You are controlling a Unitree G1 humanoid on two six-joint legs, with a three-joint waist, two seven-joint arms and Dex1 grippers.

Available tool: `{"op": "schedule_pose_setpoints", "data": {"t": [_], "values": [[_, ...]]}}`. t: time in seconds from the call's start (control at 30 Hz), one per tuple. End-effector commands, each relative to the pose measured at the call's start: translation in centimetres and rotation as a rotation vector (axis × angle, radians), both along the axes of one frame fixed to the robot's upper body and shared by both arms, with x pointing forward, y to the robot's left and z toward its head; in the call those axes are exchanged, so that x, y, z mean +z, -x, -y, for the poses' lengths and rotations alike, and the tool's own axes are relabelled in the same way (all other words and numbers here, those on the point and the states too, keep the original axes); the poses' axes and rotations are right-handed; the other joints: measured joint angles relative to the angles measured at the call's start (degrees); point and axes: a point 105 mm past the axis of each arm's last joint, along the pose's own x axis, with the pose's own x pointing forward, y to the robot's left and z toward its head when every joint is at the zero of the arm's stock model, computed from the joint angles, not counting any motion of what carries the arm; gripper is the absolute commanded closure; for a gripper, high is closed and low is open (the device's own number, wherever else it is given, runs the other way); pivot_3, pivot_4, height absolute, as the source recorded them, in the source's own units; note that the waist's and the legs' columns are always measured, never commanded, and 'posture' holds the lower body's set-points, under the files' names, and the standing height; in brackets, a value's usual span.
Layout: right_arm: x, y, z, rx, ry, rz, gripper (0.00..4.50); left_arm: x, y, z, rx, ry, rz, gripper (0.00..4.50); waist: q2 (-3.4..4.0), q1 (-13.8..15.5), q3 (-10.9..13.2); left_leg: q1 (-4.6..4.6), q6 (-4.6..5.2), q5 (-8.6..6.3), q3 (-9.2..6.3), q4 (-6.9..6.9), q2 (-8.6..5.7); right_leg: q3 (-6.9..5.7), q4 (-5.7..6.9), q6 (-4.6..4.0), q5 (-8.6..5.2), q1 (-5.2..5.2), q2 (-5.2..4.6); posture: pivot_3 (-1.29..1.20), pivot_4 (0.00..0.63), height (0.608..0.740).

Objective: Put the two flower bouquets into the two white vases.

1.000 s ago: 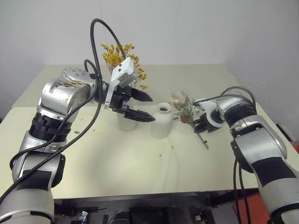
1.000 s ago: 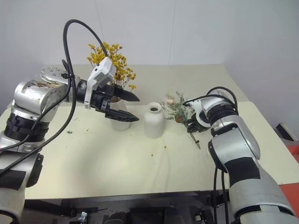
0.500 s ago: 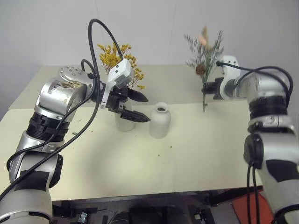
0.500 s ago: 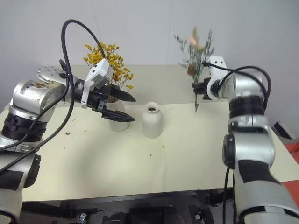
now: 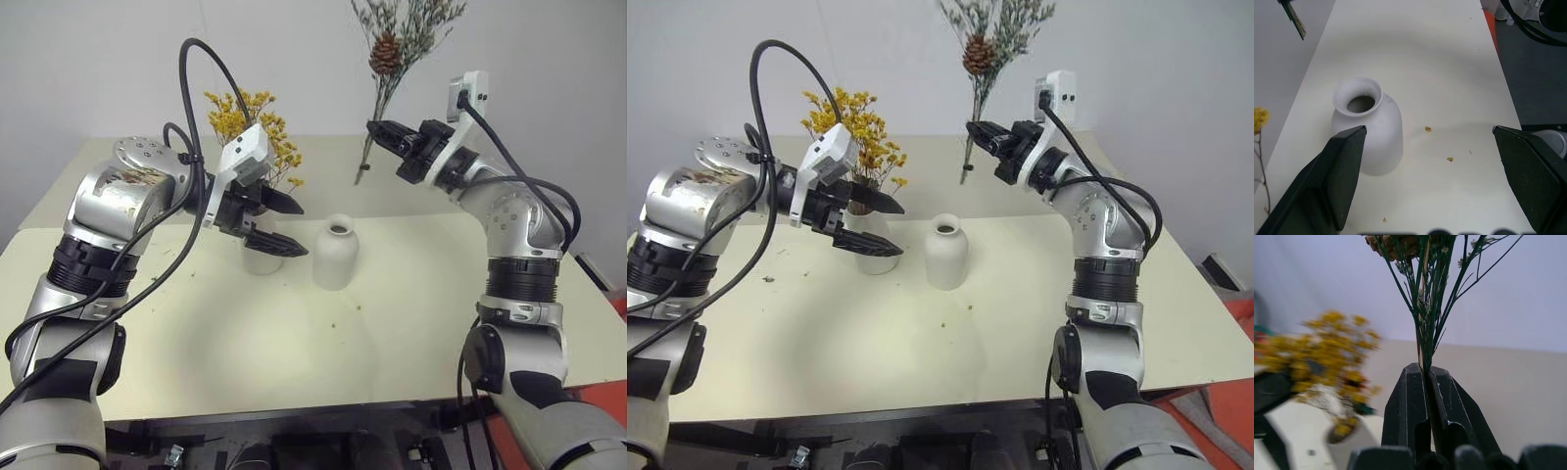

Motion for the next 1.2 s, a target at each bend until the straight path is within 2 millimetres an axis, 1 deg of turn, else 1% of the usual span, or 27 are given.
{"op": "schedule_pose_setpoints", "data": {"t": [0.03,0.17,0.3,0.37,0.63,0.93,1.2], "values": [[0.4,1.9,-1.4,0.098,0.026,0.068,4.46,0.9,0.5,-0.3,-0.005,0.001,0.048,0.0,0.0,0.1,0.0,0.0,0.0,0.0,0.0,0.0,0.0,0.0,-0.03,0.0,0.0,0.02,0.0,0.0,0.15,0.74],[-1.2,2.6,-2.4,0.146,0.07,0.071,4.46,0.8,0.6,-0.5,0.004,-0.001,0.046,0.0,0.0,0.3,0.0,0.0,0.0,0.0,0.0,0.0,-0.01,0.0,-0.03,0.01,0.0,0.02,-0.01,0.0,0.15,0.74],[-2.6,2.4,-2.9,0.134,0.108,0.079,4.46,0.7,0.6,-0.5,0.007,-0.001,0.047,0.0,0.0,0.2,0.0,0.01,0.0,0.0,0.0,0.0,0.0,0.0,0.0,0.01,-0.01,0.01,0.0,0.0,0.15,0.74],[-2.9,2.3,-3.0,0.127,0.12,0.08,4.46,0.7,0.7,-0.5,0.008,-0.001,0.046,0.0,0.0,0.2,0.0,0.03,0.0,0.0,0.0,0.0,0.0,0.0,0.0,0.04,-0.02,0.01,0.02,0.0,0.15,0.74],[-4.0,2.2,-2.8,0.115,0.137,0.068,4.46,0.6,0.9,-0.6,0.01,-0.004,0.044,0.0,0.0,0.4,0.0,0.02,0.0,0.0,0.0,0.0,0.01,0.0,-0.01,0.03,-0.02,0.01,0.02,0.0,0.15,0.74],[-5.8,2.3,-2.0,0.073,0.197,0.093,4.46,0.7,0.7,-0.5,0.008,0.0,0.045,0.0,0.0,0.8,0.0,0.03,0.0,0.0,0.0,0.01,0.02,0.0,-0.01,0.2,-0.12,0.02,0.03,0.0,0.15,0.74],[-6.9,2.3,-2.1,0.055,0.231,0.104,4.46,0.9,0.5,-0.3,0.011,0.01,0.056,0.0,0.0,1.0,0.0,0.03,0.0,0.0,0.0,0.01,0.02,0.0,-0.01,0.22,-0.14,0.03,0.03,0.0,0.15,0.74]]}}
